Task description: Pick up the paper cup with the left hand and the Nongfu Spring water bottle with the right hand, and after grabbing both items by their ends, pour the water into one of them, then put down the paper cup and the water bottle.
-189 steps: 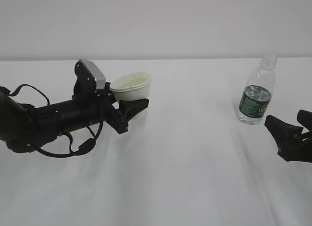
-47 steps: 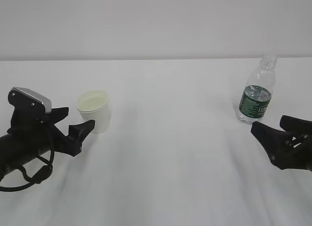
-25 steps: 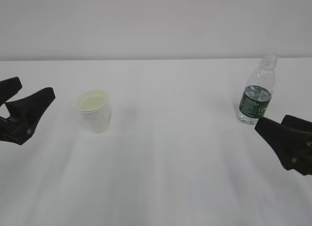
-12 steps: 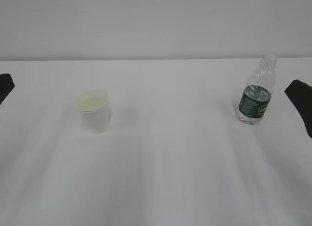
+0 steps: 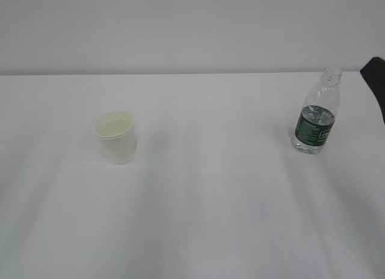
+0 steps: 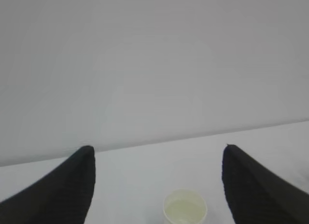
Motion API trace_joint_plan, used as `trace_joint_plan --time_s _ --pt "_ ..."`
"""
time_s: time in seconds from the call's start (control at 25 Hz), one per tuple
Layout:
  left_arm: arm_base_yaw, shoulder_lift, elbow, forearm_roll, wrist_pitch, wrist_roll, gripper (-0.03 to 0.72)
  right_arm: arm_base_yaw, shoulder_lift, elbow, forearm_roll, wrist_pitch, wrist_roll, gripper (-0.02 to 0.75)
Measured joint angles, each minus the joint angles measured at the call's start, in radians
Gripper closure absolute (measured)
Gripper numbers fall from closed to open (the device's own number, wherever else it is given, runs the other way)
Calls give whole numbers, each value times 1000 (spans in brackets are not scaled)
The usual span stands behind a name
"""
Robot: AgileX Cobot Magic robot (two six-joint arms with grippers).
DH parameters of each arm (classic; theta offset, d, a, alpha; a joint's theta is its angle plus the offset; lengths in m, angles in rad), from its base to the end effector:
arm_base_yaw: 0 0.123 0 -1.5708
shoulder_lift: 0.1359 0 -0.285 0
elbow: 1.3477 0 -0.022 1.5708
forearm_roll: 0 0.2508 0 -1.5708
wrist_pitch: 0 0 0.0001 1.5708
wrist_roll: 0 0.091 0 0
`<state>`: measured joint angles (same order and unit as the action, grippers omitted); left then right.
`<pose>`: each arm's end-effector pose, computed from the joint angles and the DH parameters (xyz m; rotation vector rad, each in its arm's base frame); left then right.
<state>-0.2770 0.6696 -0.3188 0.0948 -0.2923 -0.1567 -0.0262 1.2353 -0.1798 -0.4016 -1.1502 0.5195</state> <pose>0.1353 -0.0410 0.2868 0.1850 1.5396 -0.2927 0.1886 0.0275 0.2208 -0.0352 1.4509 0.5226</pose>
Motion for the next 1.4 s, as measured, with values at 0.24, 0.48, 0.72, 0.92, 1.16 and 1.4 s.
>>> trace_joint_plan --time_s 0.24,0.48,0.72,0.92,1.16,1.4 --pt "0 -126 -161 -1 238 0 101 0 -5 -83 -4 31 5 150" --pt "0 -240 -266 14 437 0 101 0 -108 -169 -65 229 7 150" --pt "0 -360 -299 14 599 0 114 0 -284 -193 -98 421 35 150" --pt "0 -421 -311 14 720 0 122 0 -448 -193 -100 611 53 150" --pt "0 -473 -321 14 817 0 123 0 -683 -196 -117 817 80 150" --pt "0 -486 -323 14 921 0 123 0 -927 -274 -201 1150 98 150"
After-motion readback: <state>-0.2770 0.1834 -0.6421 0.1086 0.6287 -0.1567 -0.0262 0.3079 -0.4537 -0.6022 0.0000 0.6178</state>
